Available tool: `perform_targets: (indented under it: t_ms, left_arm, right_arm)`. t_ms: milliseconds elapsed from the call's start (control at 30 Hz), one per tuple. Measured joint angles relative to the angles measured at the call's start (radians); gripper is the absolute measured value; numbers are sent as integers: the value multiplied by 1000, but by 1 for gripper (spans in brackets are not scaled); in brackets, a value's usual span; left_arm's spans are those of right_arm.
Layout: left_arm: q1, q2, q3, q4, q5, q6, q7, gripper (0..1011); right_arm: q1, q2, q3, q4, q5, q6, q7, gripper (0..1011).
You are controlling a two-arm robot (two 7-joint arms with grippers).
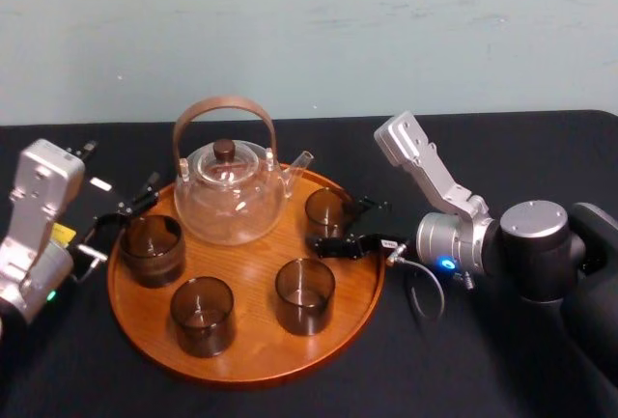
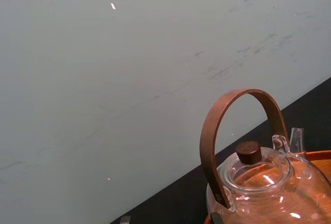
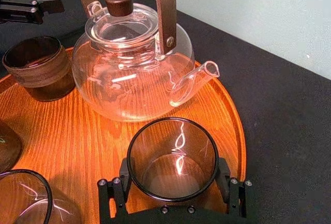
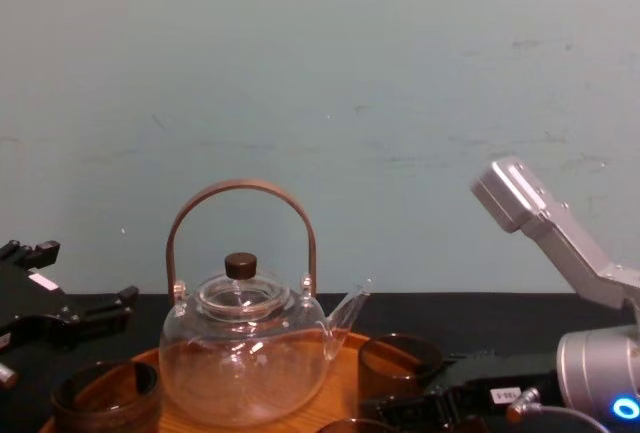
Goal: Pick up the glass from the table and place it on the tray.
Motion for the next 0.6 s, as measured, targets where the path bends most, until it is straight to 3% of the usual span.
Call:
perform_targets:
  t_ms: [233,600]
  left_arm:
    - [0,0,0,0,0,0,0,1001]
    - [0,0,0,0,0,0,0,1001]
  right_arm:
    - [-7,10,9,-18,11,0,11,1003]
    - [-68,77,42,-131,45,14,14,1003]
